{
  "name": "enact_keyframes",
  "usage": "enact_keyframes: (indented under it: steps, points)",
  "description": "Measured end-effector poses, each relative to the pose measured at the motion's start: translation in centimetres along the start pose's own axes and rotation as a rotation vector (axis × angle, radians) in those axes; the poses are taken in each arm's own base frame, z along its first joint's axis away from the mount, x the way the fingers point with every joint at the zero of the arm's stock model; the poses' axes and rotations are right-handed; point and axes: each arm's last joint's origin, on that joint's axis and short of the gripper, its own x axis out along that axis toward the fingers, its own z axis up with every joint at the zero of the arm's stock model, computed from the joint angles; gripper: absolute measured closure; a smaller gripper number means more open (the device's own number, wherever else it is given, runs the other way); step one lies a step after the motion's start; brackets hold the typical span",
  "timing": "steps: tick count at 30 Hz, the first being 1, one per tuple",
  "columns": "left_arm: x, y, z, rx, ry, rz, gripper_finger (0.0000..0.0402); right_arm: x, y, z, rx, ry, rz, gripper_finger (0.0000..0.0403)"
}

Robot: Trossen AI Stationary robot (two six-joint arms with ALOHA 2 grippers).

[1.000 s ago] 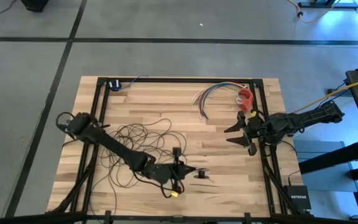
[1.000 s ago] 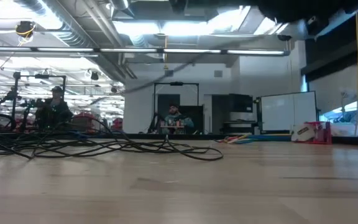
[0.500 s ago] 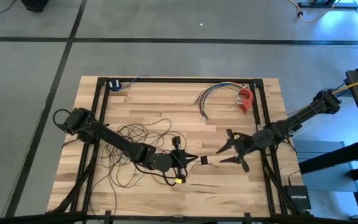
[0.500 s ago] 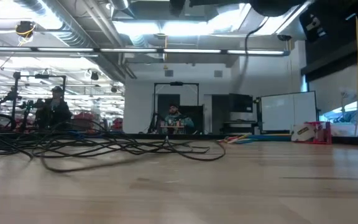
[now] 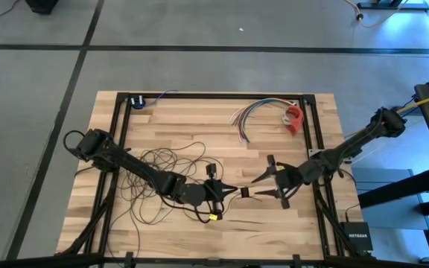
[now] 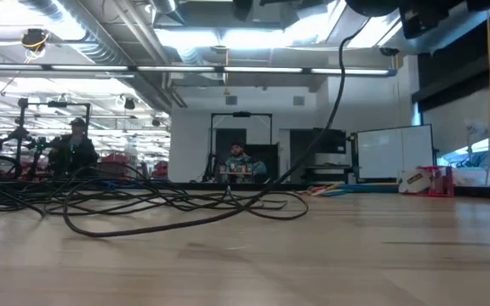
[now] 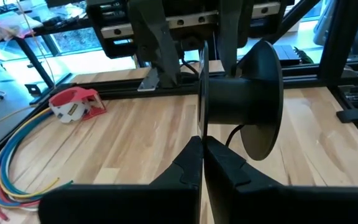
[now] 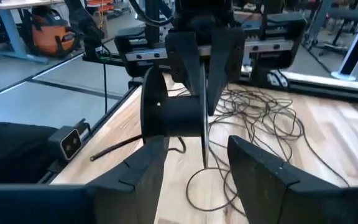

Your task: Coiling cords

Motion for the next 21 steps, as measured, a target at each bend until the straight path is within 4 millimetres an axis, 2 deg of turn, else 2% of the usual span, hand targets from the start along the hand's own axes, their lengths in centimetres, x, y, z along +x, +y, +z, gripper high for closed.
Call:
enact_keyframes:
  steps: [11,21]
  points:
    - [0.0,0.0,0.01,0.0,-0.001,0.0,0.04,0.33,-0.08,0.48,-0.02,-0.063,-0.054,0.023]
    - [0.0,0.0,0.01,-0.004,-0.001,0.0,0.0395,0.52,-0.03,0.27,-0.058,-0.05,-0.055,0.035]
